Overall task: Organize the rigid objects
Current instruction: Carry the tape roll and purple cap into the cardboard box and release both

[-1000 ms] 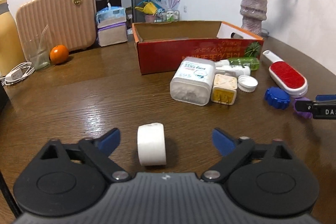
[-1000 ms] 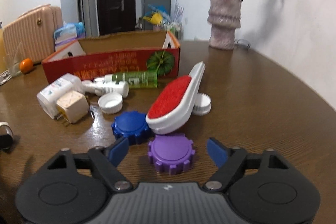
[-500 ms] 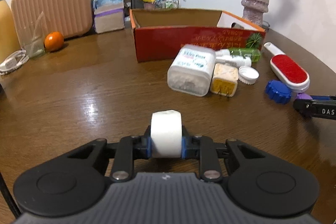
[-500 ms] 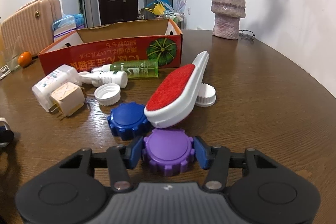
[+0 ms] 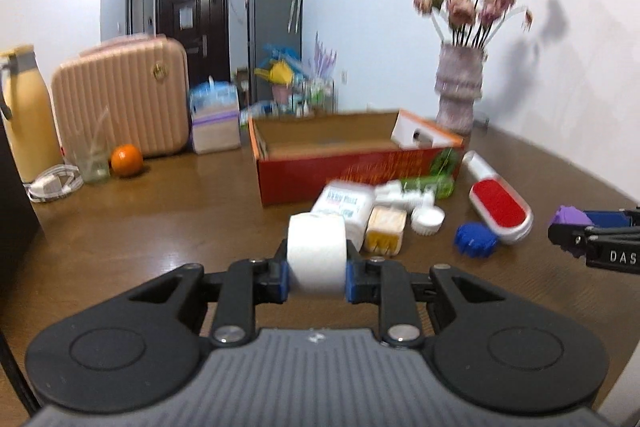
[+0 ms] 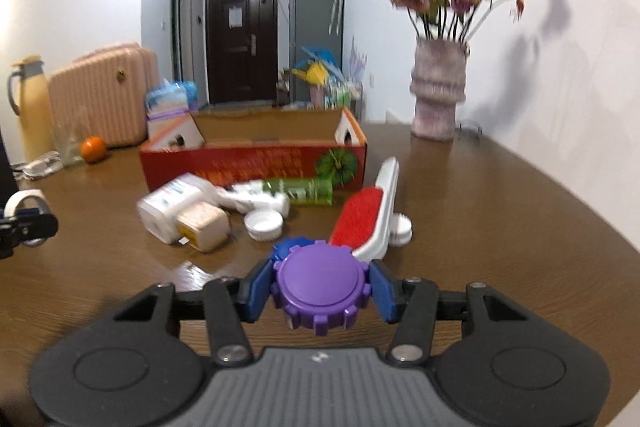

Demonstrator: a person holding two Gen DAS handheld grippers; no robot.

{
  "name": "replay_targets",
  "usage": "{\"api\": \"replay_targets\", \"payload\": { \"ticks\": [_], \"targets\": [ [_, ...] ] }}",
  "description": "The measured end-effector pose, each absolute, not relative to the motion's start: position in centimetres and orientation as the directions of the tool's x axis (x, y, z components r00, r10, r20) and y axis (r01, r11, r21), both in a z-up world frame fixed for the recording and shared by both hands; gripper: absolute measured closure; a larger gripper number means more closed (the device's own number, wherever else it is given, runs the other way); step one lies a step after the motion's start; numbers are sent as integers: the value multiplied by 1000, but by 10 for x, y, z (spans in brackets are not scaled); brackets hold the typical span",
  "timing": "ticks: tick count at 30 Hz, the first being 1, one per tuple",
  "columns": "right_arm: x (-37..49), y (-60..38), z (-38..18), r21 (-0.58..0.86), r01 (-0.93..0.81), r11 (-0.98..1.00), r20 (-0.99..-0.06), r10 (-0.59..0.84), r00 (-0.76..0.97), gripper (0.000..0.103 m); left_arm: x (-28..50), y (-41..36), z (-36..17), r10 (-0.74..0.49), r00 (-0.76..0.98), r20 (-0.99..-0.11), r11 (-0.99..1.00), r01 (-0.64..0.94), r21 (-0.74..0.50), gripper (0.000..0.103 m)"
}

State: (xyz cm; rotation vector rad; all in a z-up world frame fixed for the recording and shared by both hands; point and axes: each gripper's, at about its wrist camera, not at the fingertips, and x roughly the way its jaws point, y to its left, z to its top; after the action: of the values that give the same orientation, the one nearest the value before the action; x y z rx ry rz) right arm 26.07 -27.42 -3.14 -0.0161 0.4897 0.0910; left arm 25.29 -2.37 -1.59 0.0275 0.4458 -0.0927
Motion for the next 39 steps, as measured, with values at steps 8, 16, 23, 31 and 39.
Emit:
{"api": "replay_targets", "payload": {
  "ticks": [8,16,23,31,39],
  "targets": [
    [198,-261,19,-42,-108,993,-271,92,958,52,199,-27,25,-75,963,-257,997,80,9,78],
    [158,-250,49,-73,-117,990,-149,105,983,52,162,-26,49,-85,984,-154,996,85,-6,78],
    [149,-242,66,-67,-114,991,-67,110,992,52,154,-24,71,-69,996,-56,998,68,-14,78],
    [195,-239,96,-47,-136,990,-35,135,990,52,199,-20,101,-64,998,-11,998,63,-28,78],
    [272,-244,134,12,-188,982,-61,189,980,52,275,-14,135,-63,997,-33,998,62,-33,78]
  ]
}}
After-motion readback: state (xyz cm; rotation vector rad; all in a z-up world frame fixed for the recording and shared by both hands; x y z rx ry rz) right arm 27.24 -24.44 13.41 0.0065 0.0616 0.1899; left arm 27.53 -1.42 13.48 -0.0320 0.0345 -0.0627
